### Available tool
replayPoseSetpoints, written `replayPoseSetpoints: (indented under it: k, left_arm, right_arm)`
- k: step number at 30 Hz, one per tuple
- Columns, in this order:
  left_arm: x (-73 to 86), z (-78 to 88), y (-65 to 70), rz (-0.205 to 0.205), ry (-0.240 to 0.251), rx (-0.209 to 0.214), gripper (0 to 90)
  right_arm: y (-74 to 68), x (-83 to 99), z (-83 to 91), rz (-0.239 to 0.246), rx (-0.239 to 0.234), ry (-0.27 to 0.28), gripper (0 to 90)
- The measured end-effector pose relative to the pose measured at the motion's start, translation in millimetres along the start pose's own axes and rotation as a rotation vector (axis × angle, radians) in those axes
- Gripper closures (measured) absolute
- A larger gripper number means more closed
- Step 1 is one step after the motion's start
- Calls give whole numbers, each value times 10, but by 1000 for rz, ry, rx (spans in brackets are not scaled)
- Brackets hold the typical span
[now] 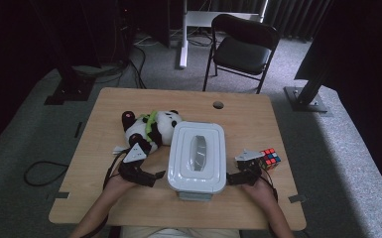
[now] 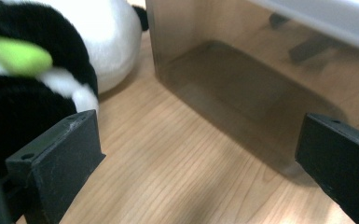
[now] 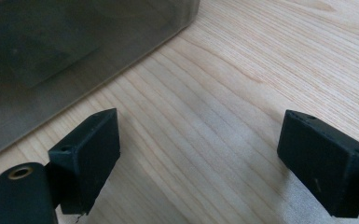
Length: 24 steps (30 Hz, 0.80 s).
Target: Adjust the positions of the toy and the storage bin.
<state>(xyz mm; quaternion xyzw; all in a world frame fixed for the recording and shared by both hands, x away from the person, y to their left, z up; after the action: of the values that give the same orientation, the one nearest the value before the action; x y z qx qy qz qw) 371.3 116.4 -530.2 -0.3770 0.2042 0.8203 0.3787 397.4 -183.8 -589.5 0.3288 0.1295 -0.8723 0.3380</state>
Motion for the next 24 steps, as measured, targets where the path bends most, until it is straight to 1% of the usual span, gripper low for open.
replayPoseSetpoints:
  k: [1, 2, 3, 4, 6, 7, 12, 14, 18, 19, 22, 24]
  left_arm:
    - [34, -16, -7, -7, -9, -3, 11]
    - [65, -30, -18, -3, -11, -6, 11]
    - [93, -40, -22, 1, -9, 3, 11]
    - [137, -53, -23, 2, -16, 11, 10]
    - [165, -61, -29, 1, -25, 7, 10]
    - [227, -77, -50, 9, -34, -10, 10]
    - [328, -88, -147, 19, -67, -76, 11]
    - [377, -100, -179, 24, -93, -96, 11]
    - [445, -123, -218, 39, -125, -108, 11]
    - [458, -126, -220, 38, -133, -105, 10]
    - [502, -147, -229, 34, -162, -116, 10]
    - [540, -167, -217, 28, -188, -109, 11]
  right_arm:
    - [0, 0, 0, 0, 0, 0, 126]
    - [0, 0, 0, 0, 0, 0, 126]
    - [0, 0, 0, -1, 0, 0, 126]
    - [0, 0, 0, -1, 1, 0, 126]
    - [0, 0, 0, -2, 0, 0, 126]
    - [1, 0, 0, -1, 1, 0, 126]
    - [1, 0, 0, 0, 1, 0, 126]
    - [1, 0, 0, 0, 1, 0, 126]
    - [1, 0, 0, -1, 1, 0, 123]
    - [2, 0, 0, -4, 3, 0, 122]
    - [25, 2, 1, -19, 17, 1, 124]
    - [26, 3, 3, -21, 19, 0, 124]
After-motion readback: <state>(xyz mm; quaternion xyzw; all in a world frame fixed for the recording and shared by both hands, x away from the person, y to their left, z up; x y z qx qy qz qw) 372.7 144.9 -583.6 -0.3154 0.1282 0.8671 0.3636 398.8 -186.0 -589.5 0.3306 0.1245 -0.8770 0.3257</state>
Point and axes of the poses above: each handheld gripper's, and its own axes: z roughly backward along the jaws, x roughly out of its underside, y roughly to its right, the point moved 9 cm from there along -z, roughly forward along the jaws, and after that the axes turned 5 degrees about -y, right-handed, at the moved point
